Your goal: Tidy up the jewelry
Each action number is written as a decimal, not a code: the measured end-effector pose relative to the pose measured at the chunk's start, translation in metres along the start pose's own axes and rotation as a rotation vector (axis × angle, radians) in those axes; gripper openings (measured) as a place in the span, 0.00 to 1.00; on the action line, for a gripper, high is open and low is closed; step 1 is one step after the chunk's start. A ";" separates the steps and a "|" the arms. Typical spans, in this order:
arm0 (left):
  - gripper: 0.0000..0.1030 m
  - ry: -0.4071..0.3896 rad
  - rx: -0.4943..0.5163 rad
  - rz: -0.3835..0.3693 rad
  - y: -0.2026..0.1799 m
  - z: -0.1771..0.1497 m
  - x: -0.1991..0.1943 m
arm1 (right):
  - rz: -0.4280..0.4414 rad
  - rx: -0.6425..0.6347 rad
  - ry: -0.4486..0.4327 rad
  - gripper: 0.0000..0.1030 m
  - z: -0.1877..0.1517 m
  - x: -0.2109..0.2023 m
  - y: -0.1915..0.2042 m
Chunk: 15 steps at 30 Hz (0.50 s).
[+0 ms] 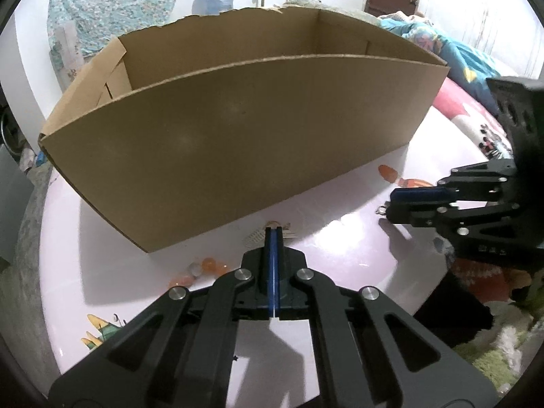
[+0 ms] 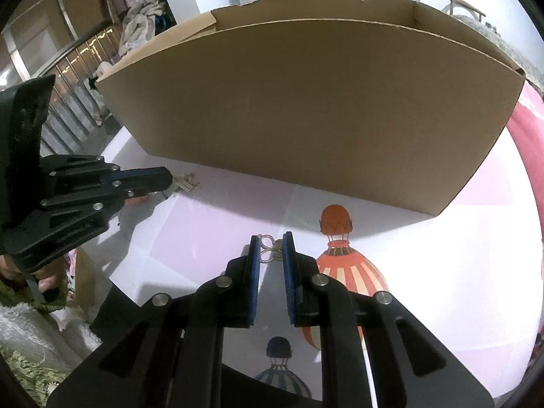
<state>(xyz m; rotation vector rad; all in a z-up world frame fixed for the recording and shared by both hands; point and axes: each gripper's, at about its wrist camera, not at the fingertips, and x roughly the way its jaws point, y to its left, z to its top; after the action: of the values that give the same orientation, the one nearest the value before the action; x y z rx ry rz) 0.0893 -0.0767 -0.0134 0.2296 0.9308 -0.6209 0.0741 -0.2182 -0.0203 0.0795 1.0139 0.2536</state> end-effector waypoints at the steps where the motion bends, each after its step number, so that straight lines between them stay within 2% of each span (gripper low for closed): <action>1: 0.00 -0.003 -0.006 -0.012 0.000 0.000 -0.002 | 0.001 0.002 -0.001 0.13 0.000 0.000 -0.001; 15: 0.00 -0.082 -0.037 -0.087 0.001 -0.006 -0.041 | 0.008 0.018 -0.018 0.13 -0.001 -0.005 -0.006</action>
<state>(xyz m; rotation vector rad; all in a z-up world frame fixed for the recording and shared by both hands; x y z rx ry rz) 0.0679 -0.0569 0.0155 0.1304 0.8753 -0.6880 0.0718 -0.2249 -0.0172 0.1023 0.9984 0.2503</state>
